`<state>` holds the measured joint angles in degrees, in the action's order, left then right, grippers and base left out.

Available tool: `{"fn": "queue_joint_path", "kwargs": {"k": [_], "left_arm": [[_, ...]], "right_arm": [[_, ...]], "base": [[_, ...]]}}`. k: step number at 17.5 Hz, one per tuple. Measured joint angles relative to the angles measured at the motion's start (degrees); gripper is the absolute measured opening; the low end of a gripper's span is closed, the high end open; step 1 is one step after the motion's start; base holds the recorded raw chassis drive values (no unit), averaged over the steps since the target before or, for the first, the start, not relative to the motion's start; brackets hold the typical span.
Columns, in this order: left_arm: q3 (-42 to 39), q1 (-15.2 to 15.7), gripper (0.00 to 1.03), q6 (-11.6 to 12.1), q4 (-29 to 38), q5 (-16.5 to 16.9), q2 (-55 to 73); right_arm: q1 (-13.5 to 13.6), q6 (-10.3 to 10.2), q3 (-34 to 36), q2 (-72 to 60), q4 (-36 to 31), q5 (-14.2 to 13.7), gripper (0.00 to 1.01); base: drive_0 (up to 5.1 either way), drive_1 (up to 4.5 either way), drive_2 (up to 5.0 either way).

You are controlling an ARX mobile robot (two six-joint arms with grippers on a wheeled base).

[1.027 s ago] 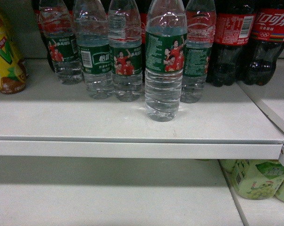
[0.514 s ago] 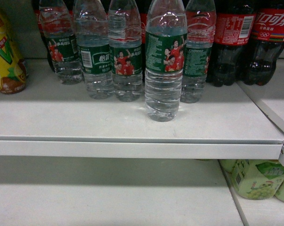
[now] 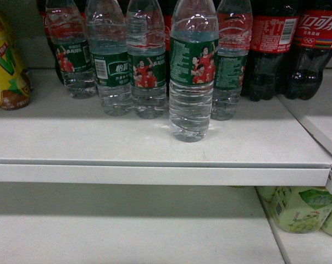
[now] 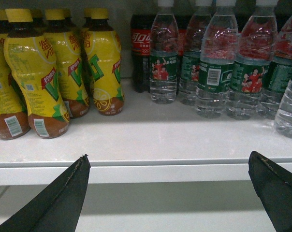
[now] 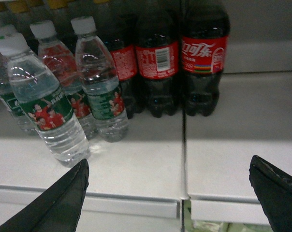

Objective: Move water from second to third shelf

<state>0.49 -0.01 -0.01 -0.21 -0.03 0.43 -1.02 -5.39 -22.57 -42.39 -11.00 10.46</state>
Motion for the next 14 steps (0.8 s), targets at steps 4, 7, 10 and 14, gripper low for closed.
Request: {"fn": "queue_joint_path", "kwargs": {"k": [4, 7, 10, 14], "left_arm": [[0.0, 0.0, 0.98, 0.0, 0.0, 0.0, 0.0], [0.0, 0.0, 0.98, 0.0, 0.0, 0.0, 0.0], [0.0, 0.0, 0.98, 0.0, 0.0, 0.0, 0.0], [0.0, 0.0, 0.98, 0.0, 0.0, 0.0, 0.0]], "right_arm": [[13.3, 1.0, -3.8, -17.3, -11.6, -6.6, 0.98], [21.0, 2.5, -4.3, -30.7, -19.3, -11.3, 0.98], [24.9, 2.3, -7.7, -37.6, -21.2, -12.2, 0.98], [28.2, -1.0, -13.1, -39.9, -23.2, -13.0, 0.98]], "base": [[0.0, 0.00, 0.0], [0.0, 0.00, 0.0], [0.0, 0.00, 0.0], [0.0, 0.00, 0.0]]}}
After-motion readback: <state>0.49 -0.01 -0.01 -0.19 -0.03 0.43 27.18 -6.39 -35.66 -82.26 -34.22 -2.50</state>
